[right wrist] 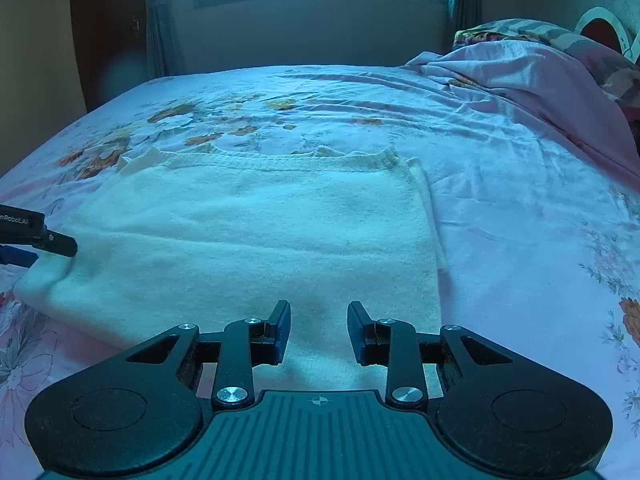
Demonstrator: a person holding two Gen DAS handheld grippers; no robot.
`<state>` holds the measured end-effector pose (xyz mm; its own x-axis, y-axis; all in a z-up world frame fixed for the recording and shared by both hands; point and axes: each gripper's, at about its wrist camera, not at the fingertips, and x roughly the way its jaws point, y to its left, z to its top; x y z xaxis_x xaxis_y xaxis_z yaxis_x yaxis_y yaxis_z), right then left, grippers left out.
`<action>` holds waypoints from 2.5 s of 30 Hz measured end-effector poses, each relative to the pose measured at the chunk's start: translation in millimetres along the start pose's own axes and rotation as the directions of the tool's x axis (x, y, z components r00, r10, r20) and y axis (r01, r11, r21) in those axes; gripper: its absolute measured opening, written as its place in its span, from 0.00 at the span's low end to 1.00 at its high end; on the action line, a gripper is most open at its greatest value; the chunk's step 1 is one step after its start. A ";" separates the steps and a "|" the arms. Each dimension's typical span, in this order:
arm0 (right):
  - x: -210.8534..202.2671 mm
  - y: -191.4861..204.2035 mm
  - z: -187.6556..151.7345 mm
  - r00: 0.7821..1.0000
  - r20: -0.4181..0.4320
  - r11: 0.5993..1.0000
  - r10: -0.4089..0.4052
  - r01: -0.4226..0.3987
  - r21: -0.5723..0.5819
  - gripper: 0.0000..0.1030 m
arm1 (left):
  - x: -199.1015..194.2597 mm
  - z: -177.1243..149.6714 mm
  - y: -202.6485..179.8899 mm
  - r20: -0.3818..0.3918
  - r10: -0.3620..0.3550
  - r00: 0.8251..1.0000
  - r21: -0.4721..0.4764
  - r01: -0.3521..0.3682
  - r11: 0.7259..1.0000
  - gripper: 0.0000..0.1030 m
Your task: Fold small clothes
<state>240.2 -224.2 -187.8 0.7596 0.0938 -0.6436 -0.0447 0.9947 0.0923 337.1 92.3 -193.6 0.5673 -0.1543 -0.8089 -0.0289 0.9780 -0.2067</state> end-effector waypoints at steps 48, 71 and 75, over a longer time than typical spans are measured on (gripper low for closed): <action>56.7 46.3 49.7 0.992 0.040 0.991 0.116 -0.113 -0.064 0.30 | 53.7 25.7 13.6 0.092 -0.431 0.897 -0.272 0.439 0.856 0.11; -2.9 -106.0 -13.6 0.943 0.042 0.872 0.329 -0.321 0.371 0.30 | 33.1 -1.3 -274.7 -0.194 -0.423 0.885 0.144 0.453 0.880 0.40; -10.9 -111.1 -22.1 0.935 0.059 0.853 0.350 -0.344 0.392 0.30 | 9.8 2.7 -284.7 -0.197 -0.473 0.859 0.164 0.504 0.848 0.54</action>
<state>222.6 -334.8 -207.8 0.7329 0.4334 -0.5244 -0.0452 0.8001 0.5982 353.1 -187.2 -141.2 0.3384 -0.6225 -0.7057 0.3961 0.7745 -0.4932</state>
